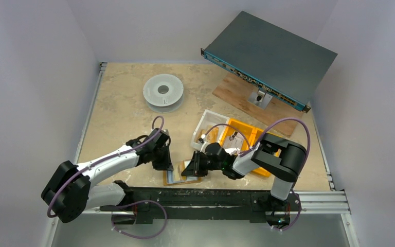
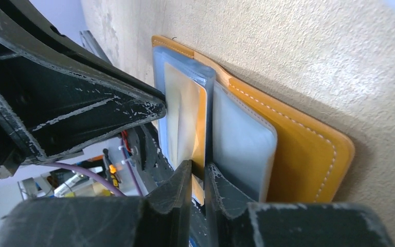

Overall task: Take the credit cards out of the card holder
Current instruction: Remove the credit card from the card holder.

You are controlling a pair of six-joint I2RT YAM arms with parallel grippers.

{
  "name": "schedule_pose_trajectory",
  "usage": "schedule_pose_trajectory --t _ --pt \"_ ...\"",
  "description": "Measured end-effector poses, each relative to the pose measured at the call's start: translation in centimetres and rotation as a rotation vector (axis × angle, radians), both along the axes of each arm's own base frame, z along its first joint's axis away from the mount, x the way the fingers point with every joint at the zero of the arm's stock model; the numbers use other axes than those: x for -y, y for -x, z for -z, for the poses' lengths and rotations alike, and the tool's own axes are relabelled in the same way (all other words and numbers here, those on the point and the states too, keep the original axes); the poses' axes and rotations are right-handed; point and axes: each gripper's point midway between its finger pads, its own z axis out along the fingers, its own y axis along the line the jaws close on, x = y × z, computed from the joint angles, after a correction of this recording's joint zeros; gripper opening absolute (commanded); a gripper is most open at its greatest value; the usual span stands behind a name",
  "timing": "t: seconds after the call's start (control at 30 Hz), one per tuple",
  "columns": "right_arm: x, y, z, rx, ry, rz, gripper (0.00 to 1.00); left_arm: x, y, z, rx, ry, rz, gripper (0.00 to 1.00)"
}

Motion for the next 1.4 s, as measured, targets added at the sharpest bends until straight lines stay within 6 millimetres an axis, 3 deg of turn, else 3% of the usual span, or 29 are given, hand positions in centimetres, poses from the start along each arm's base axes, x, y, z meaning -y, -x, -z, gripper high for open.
schedule_pose_trajectory --t 0.17,0.4,0.8,1.13,1.4 --pt "0.2 -0.2 -0.4 -0.013 -0.053 0.028 0.03 -0.1 -0.1 0.1 0.003 0.008 -0.008 0.04" --pt "0.9 -0.3 -0.5 -0.025 -0.071 0.07 0.05 -0.3 -0.2 0.3 -0.017 0.025 -0.027 0.0" --pt "2.0 -0.2 -0.2 -0.035 -0.033 0.102 0.2 0.3 -0.4 0.4 -0.044 0.054 -0.027 0.0" --pt "2.1 -0.4 0.1 -0.028 -0.01 0.103 0.05 0.2 -0.4 0.5 -0.046 0.054 -0.031 0.0" --pt "1.2 -1.6 -1.7 0.055 0.067 0.111 0.01 -0.9 -1.0 0.4 -0.037 0.031 -0.077 0.0"
